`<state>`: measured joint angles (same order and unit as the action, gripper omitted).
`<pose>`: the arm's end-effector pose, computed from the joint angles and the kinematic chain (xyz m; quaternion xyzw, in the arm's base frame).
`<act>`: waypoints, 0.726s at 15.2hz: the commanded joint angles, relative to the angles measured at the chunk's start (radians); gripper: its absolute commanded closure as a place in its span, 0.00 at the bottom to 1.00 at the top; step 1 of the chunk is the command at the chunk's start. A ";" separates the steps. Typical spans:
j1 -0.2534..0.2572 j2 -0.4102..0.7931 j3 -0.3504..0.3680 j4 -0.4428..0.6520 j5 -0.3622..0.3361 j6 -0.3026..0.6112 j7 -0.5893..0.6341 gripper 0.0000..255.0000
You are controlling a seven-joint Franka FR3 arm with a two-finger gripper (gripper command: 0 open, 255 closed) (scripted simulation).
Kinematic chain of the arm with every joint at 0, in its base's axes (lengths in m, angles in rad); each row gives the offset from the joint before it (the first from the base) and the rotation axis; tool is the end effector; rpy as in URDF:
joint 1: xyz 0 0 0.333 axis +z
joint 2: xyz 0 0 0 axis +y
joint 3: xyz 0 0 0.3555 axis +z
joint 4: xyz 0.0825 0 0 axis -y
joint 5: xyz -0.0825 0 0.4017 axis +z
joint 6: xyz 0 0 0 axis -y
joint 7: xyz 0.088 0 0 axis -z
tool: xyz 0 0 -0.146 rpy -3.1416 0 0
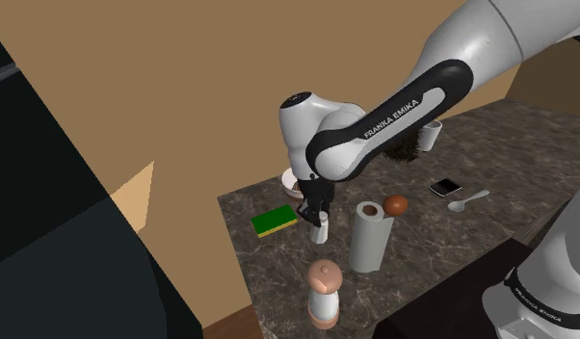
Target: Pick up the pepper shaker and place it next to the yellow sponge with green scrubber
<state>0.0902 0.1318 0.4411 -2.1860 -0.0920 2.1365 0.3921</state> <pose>0.4694 0.2672 0.3093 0.9917 0.0977 -0.0709 0.0448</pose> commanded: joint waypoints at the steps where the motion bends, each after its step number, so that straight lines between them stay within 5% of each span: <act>1: 0.001 0.004 0.000 -0.003 -0.003 0.008 0.003 1.00; 7: 0.001 0.004 0.000 -0.003 -0.003 0.008 0.003 1.00; 8: 0.001 0.004 0.000 -0.003 -0.003 0.008 0.003 0.00; 11: 0.001 0.004 0.000 -0.003 -0.003 0.008 0.003 0.00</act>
<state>0.0915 0.1360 0.4413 -2.1893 -0.0946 2.1441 0.3955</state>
